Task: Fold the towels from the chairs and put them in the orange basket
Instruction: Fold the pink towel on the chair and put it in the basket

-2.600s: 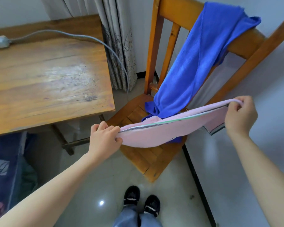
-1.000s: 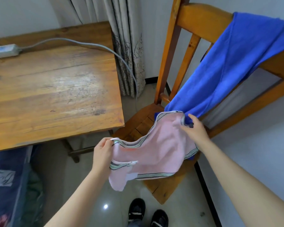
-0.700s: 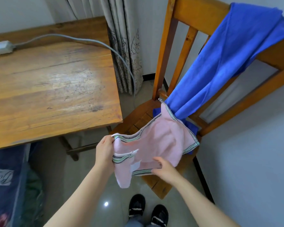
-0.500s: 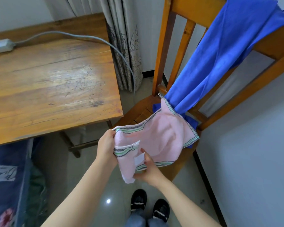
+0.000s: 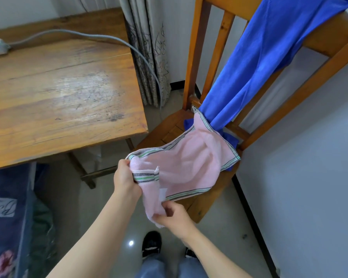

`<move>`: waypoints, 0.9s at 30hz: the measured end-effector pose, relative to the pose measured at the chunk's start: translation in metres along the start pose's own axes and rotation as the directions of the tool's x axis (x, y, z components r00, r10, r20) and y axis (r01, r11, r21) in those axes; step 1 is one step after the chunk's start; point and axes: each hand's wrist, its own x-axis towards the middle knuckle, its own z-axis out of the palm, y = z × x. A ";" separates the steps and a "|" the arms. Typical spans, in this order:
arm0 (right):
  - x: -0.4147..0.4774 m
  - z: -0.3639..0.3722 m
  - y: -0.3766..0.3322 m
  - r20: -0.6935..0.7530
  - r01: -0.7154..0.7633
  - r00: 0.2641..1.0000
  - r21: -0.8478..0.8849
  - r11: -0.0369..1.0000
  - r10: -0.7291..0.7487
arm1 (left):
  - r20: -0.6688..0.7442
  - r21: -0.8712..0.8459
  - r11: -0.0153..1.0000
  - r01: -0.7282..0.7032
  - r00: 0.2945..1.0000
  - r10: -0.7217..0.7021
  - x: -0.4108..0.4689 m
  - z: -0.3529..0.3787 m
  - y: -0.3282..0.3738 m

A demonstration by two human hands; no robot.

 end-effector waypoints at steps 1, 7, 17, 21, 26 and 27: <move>-0.001 -0.002 0.000 -0.011 -0.010 1.000 0.013 1.000 0.010 | -0.020 0.003 1.000 -0.005 1.000 0.005 0.004 -0.005 -0.002; 0.005 -0.021 -0.015 -0.274 -0.001 0.961 -0.104 0.995 -0.028 | -0.098 0.025 0.999 -0.028 0.995 0.030 0.054 -0.059 -0.004; -0.001 0.058 -0.058 -0.110 0.138 0.947 -0.707 0.693 -0.301 | 0.588 0.702 0.495 -0.512 0.809 0.003 0.080 -0.131 0.022; 0.005 0.078 -0.038 -0.158 0.021 0.972 -0.682 0.731 -0.175 | 0.776 0.614 0.062 -0.787 0.587 -0.230 0.079 -0.140 0.025; 0.002 0.076 -0.014 -0.143 -0.019 0.987 -0.535 0.845 -0.069 | 0.757 0.514 -0.257 -0.818 0.574 -0.313 0.087 -0.139 0.013; 0.002 0.071 -0.009 -0.143 -0.046 0.989 -0.567 0.822 -0.043 | 0.760 0.523 -0.217 -0.824 0.567 -0.318 0.086 -0.139 0.011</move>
